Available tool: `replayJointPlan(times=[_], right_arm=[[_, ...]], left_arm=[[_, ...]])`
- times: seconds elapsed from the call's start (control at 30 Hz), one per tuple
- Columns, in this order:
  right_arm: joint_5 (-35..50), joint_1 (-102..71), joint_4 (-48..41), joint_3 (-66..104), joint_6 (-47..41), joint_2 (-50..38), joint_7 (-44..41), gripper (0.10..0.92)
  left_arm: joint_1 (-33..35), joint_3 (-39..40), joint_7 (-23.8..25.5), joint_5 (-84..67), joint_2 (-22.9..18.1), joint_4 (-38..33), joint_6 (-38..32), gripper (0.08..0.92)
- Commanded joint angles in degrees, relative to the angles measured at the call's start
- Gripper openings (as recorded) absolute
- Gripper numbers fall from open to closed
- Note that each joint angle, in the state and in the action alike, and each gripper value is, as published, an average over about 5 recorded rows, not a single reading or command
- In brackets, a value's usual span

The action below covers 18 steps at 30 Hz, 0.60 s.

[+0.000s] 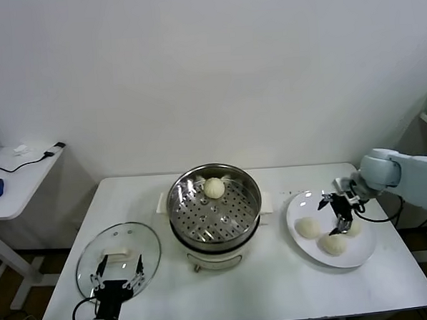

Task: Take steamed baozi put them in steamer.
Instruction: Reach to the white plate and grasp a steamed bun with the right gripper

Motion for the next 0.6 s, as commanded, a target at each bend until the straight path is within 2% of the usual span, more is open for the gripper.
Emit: replayJointPlan(times=[0.03, 0.47, 0.6], right_arm=[[0.1, -11.1, -4.9, 8.2, -6.1, 3.0, 3.5, 0.823], [1.6, -14.9, -8.0, 13.5, -6.4, 6.3, 4.5, 0.821], [1.8, -14.4, -7.9, 13.4, -6.2, 6.1, 3.3, 0.782]], left_arm=[[0.0, -0.1, 0.1, 0.0, 0.0, 0.1, 0.1, 0.823], [0.2, -0.1, 0.1, 0.2, -0.1, 0.3, 0.0, 0.823], [0.2, -0.1, 0.1, 0.3, -0.3, 0.3, 0.0, 0.823]])
